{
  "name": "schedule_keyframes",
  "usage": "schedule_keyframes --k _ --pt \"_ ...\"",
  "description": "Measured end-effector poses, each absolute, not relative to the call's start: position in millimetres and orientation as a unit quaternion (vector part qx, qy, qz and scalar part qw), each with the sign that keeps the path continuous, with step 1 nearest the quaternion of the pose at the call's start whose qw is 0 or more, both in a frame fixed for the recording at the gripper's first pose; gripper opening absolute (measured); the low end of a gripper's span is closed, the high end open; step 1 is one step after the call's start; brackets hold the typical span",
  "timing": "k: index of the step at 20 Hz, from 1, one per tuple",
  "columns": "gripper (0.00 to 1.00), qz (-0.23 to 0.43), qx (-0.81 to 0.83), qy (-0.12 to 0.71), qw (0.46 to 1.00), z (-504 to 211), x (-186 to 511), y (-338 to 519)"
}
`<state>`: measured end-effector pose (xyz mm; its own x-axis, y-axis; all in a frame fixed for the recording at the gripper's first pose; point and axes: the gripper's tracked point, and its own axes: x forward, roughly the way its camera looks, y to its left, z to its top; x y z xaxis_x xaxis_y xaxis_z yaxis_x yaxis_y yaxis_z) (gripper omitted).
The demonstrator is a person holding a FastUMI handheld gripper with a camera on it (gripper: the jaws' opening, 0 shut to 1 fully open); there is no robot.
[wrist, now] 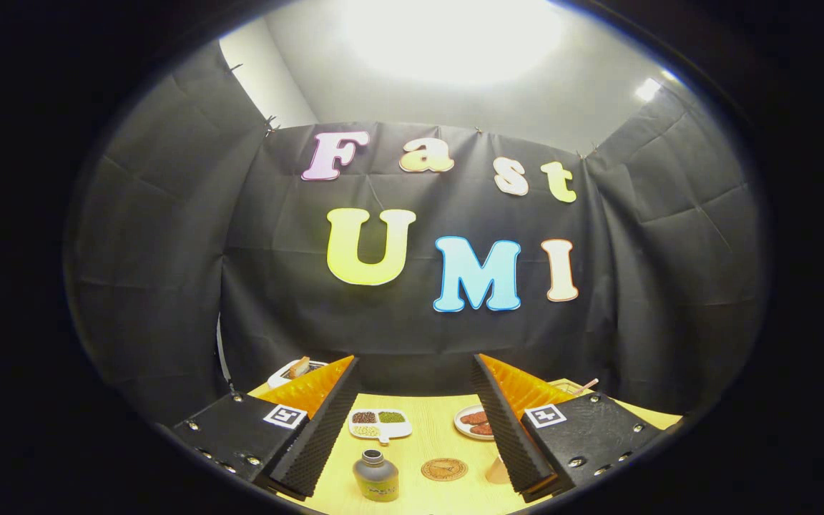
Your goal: Take the bottle from table, then pour the juice into the cup, finally place the bottle on the coaster
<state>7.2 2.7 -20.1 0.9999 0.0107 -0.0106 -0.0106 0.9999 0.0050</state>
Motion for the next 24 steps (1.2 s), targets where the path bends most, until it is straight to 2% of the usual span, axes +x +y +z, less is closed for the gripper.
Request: schedule_keyframes --k 9,24 --pt "0.95 0.019 0.004 -0.002 1.000 -55.0 15.1 16.6" --pt "0.96 0.028 -0.008 0.036 0.999 -182.2 29.0 39.0"
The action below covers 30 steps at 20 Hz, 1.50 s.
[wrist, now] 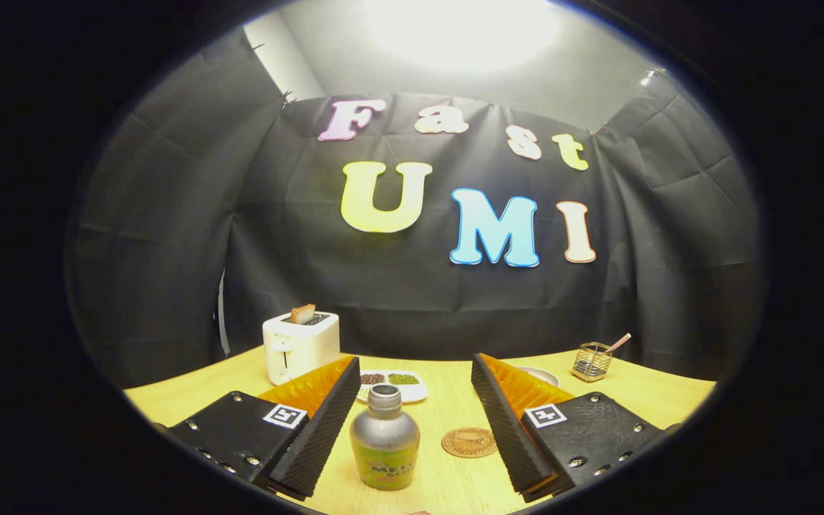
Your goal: Take the bottle from table, then pour the juice into the cup, finally place the bottle on the coaster
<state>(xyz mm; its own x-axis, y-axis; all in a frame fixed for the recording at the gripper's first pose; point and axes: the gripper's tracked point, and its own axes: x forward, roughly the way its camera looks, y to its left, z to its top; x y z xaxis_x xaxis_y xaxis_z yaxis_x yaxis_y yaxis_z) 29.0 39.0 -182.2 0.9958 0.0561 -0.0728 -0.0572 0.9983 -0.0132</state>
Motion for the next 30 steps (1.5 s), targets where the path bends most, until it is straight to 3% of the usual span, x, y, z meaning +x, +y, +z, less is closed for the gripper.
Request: schedule_keyframes --k 19,22,30 --pt "0.96 0.063 0.008 0.086 0.994 -279.7 48.8 69.1" --pt "0.81 0.062 0.013 0.086 0.994 -279.7 49.0 68.2" --pt "0.79 0.029 0.051 0.068 0.996 -242.9 51.1 32.0"
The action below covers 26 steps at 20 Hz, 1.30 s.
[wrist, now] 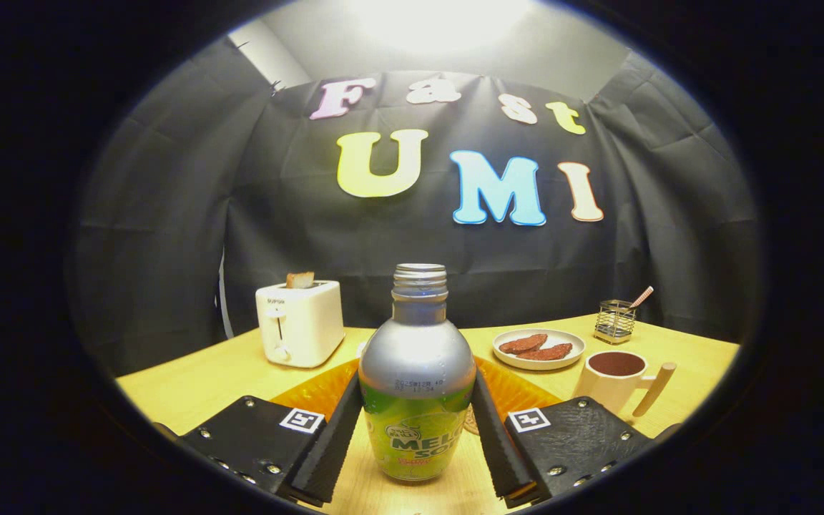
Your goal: Take the bottle from table, then pour the juice into the cup, finally place the bottle on the coaster
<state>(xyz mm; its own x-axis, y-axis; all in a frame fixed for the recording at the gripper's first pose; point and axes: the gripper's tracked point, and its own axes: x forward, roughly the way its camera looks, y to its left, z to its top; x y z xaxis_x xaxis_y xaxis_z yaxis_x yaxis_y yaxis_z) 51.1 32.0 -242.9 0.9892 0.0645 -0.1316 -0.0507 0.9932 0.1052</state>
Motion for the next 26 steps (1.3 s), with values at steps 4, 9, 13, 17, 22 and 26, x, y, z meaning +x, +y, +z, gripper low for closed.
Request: schedule_keyframes --k 4,9,13,17,22,26 --pt "0.79 0.003 0.121 0.082 0.989 -237.8 60.9 2.9" --pt "0.79 0.003 0.234 0.102 0.967 -242.5 73.9 -18.8" --pt "0.77 -0.006 0.315 0.101 0.944 -244.5 82.1 -37.2" --pt "0.77 -0.013 0.382 0.097 0.919 -243.4 86.5 -51.1" --pt "0.77 -0.012 0.459 0.089 0.884 -241.6 89.5 -56.4" --pt "0.77 -0.014 0.514 0.081 0.854 -241.9 89.8 -56.1"
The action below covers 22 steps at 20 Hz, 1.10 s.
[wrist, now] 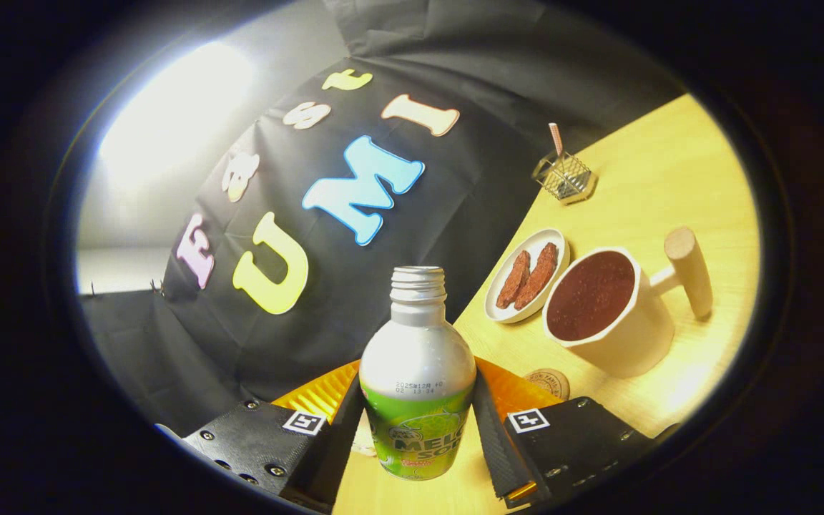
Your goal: Take the bottle from table, then pour the juice into the cup, finally place the bottle on the coaster
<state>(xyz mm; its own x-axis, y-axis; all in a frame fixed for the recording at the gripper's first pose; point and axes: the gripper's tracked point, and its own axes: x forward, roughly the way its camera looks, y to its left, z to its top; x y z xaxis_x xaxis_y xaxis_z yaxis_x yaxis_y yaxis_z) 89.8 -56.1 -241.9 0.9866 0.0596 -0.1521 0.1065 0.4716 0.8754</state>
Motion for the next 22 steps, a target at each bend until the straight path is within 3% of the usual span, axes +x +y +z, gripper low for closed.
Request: schedule_keyframes --k 22 --pt "0.77 -0.022 0.715 0.028 0.699 -232.8 106.1 -55.1"
